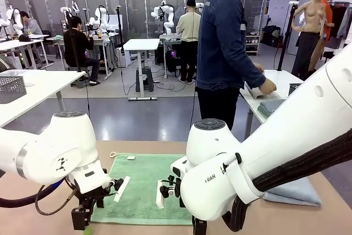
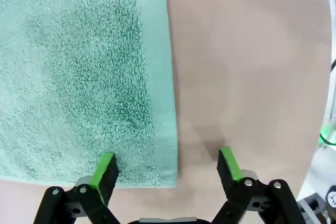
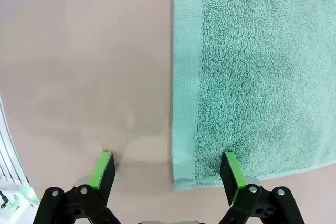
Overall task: Fold the towels and place them in the basket.
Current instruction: When a person lays out a Towel with hook on the table, fold it in half twice.
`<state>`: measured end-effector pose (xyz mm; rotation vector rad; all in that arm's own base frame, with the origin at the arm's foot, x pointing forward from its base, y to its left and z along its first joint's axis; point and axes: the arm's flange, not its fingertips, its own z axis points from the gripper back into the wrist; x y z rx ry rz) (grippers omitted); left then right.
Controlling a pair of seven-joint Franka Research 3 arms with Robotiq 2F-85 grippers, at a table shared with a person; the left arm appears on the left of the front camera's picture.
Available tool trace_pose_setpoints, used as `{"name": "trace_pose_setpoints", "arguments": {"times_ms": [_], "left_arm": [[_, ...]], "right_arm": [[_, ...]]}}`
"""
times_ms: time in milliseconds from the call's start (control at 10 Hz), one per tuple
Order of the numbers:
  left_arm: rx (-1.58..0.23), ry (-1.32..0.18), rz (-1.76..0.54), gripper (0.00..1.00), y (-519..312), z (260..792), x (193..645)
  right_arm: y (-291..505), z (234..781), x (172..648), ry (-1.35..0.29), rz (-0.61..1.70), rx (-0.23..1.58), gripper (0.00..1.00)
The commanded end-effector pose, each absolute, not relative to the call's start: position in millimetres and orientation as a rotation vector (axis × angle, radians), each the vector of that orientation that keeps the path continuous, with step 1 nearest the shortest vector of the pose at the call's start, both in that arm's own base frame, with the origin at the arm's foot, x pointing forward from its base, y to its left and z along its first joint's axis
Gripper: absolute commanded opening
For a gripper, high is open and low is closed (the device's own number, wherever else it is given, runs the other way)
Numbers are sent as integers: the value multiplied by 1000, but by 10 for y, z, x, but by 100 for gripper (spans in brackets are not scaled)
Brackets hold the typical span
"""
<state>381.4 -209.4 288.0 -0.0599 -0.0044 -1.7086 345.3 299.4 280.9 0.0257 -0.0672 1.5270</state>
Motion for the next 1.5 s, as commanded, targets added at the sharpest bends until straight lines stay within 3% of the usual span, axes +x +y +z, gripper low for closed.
{"name": "trace_pose_setpoints", "arguments": {"times_ms": [0,100,200,300,500,600,700,1400], "left_arm": [[-71,-15,-1707,72,-2144,2824,3781],[-70,-24,-1712,57,-2135,2822,3760],[-69,-26,-1715,13,-2124,2807,3742],[-67,-20,-1711,0,-2136,2802,3730],[-70,-23,-1704,0,-2121,2810,3707],[-73,-29,-1701,0,-2122,2827,3679],[-76,-31,-1686,0,-2122,2882,3638],[-111,-118,-1669,0,-2132,3544,3392]], "right_arm": [[2934,2764,3486,-97,1514,25,88],[2915,2788,3499,-92,1519,17,58],[2886,2797,3516,-90,1519,18,32],[2869,2817,3528,-93,1525,31,0],[2831,2829,3531,-93,1527,39,0],[2819,2845,3528,-89,1527,41,5],[2827,2873,3522,-87,1532,35,0],[2862,3466,3470,-171,1617,0,0]]}}
